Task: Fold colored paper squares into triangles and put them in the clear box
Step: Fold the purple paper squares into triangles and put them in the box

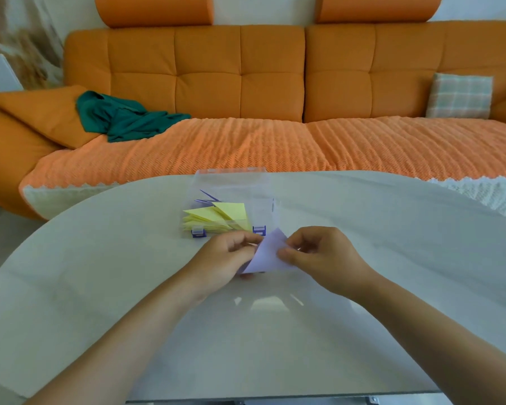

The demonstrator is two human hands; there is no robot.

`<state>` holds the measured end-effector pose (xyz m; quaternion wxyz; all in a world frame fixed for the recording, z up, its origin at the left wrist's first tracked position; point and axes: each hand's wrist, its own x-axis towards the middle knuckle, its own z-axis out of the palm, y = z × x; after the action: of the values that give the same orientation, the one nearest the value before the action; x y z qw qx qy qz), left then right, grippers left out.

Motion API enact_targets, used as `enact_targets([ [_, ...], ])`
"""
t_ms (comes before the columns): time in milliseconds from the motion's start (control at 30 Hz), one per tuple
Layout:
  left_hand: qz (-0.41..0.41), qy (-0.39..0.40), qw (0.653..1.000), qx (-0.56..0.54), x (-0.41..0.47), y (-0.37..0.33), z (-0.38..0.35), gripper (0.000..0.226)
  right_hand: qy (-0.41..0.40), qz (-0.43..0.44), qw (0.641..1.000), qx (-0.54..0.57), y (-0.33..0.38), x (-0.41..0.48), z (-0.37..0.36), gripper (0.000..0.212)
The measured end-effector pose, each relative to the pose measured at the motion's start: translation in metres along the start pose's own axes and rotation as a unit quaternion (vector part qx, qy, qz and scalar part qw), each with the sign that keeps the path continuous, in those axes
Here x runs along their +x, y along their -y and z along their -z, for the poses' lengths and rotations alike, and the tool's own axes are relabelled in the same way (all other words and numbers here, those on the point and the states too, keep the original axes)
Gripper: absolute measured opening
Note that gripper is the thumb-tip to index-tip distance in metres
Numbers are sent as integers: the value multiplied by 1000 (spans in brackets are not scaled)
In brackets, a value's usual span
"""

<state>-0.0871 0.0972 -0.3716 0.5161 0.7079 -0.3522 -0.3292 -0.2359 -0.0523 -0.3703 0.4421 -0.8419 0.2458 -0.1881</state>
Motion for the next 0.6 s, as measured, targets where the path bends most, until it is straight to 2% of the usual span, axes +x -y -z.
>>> enact_targets([
  [167,-46,-20,998,27,3,-1,-11,30,-15,-11,999,51,0,2,-3,13],
  [300,-75,-48,992,85,4,5,-13,7,-3,-41,994,99,3,4,-3,34],
  [333,-73,-61,991,92,4,6,-12,10,5,-53,994,100,3,4,-3,35],
  [367,-72,-70,991,93,4,7,-12,16,15,-64,993,103,3,4,-4,32],
  [467,-75,-85,989,99,4,12,-12,22,18,-79,991,104,4,2,-5,5],
  [600,-93,-100,985,103,0,11,-14,13,25,-77,992,101,6,-1,-7,8],
])
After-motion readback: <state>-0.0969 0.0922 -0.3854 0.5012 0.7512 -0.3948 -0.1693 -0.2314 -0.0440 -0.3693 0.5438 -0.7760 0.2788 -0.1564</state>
